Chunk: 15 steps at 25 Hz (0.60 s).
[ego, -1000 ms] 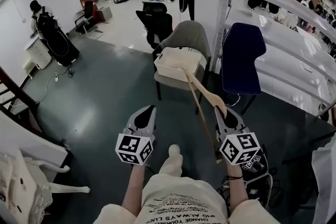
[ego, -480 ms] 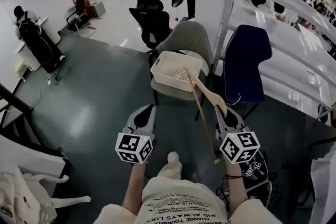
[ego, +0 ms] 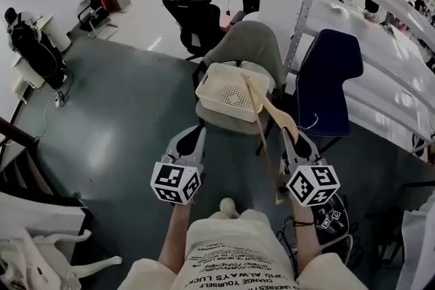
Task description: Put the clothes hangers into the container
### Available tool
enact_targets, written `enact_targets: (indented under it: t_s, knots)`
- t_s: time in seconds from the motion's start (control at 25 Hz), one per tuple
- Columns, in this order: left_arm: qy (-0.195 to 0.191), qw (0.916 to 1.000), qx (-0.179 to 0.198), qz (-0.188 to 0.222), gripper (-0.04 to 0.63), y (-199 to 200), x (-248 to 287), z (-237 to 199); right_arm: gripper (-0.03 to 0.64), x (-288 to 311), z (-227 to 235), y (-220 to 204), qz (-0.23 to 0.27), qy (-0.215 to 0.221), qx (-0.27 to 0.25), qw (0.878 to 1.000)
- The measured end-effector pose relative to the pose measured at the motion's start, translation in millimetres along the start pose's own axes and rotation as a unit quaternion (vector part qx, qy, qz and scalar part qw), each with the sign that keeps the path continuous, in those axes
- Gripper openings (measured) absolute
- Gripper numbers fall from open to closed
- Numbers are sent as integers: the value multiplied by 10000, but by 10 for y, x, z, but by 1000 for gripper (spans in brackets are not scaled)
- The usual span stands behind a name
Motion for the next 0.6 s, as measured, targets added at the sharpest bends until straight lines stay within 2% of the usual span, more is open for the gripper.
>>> enact_targets:
  t_s: [0.12,0.6]
  knots:
    - [-9,9999,68,-111,23,-18,95,-98,55,172,-2,-39,-69,-12,98,9999]
    - [269,9989,-174,-347,23,-100,567,-512,55,870,186,-209,-419,132,222,9988]
Point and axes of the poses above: the fingertips, and each gripper's own axes: x forward along the fingers, z to its right, y out of its top, the point moved 10 cm from there along -x, backward along the fingers, and after that the axes turned 14 degrees about -x, right-handed, at the moved point
